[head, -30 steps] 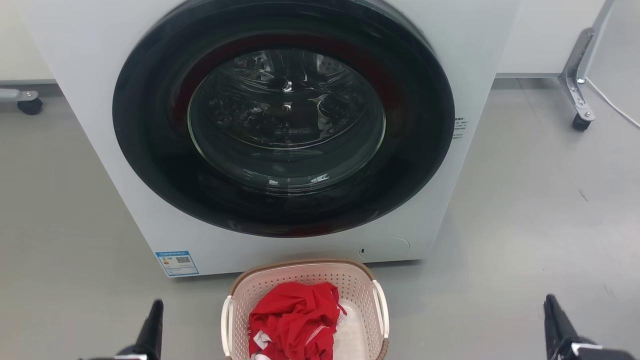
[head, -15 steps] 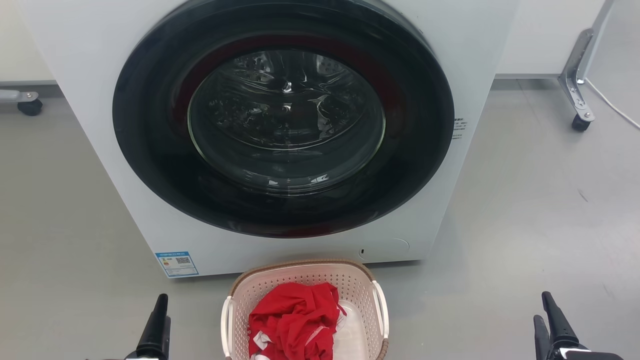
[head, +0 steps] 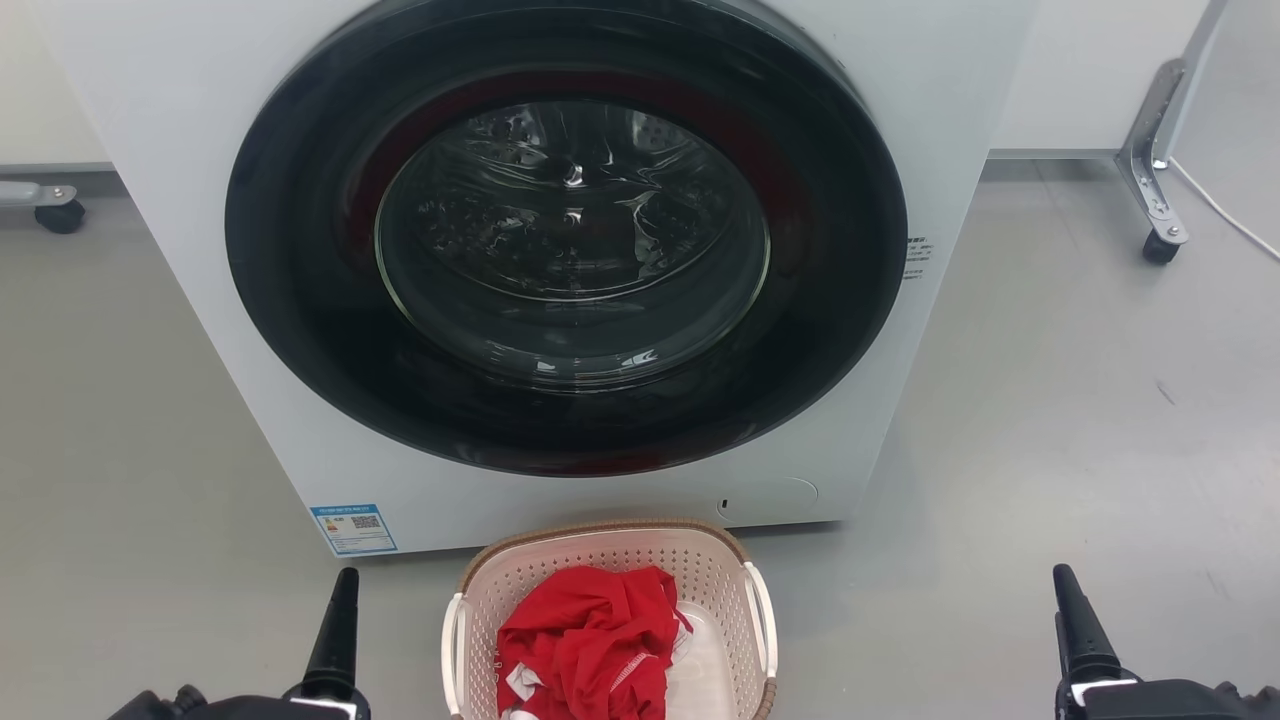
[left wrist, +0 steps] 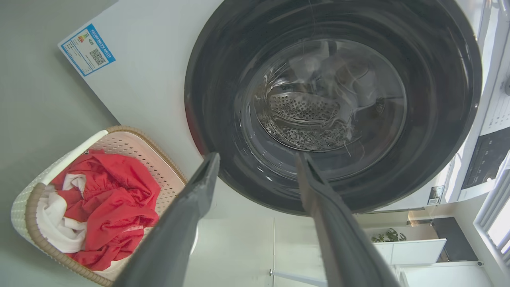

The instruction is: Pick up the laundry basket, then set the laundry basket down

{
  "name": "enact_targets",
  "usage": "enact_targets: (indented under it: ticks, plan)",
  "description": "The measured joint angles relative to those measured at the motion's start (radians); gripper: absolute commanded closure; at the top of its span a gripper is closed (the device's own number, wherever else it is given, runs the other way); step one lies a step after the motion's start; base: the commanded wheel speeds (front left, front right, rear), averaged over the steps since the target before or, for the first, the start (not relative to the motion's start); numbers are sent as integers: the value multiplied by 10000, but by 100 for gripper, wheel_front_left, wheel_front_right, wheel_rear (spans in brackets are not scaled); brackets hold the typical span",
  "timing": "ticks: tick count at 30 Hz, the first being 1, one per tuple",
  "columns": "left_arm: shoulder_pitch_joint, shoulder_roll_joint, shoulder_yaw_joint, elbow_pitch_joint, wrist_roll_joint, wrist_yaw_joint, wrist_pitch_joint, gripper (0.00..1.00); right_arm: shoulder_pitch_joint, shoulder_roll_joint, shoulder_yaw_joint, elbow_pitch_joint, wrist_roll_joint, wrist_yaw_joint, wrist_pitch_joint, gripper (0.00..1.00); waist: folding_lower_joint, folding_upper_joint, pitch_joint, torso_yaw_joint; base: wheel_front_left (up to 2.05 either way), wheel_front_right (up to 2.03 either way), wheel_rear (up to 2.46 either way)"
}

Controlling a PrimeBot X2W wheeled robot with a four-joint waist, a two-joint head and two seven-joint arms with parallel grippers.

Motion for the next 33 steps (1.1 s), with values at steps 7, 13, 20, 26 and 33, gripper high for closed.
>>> enact_targets:
  ticks: [7,13,20,26,33]
  plan:
    - [4,67,-261,-272,1440,232,-265,0,3,-44,389,-253,-1463,-136,-265,0,0,0,-1,0,0,0,0]
    - [12,293,-602,-464,2865,416,-483,0,13,-209,802,-416,-2723,-293,-506,0,0,0,1,-3,0,0,0]
    - [34,408,-838,-663,4514,594,-752,0,19,-318,1198,-579,-4052,-454,-727,0,0,0,11,-12,0,0,0]
    - [208,487,-1074,-859,5802,771,-959,0,34,-382,1469,-767,-5043,-621,-966,0,0,0,19,-20,0,0,0]
    - [226,523,-1244,-1066,7110,947,-1235,0,53,-420,1747,-922,-6194,-798,-1221,0,0,0,24,-27,0,0,0]
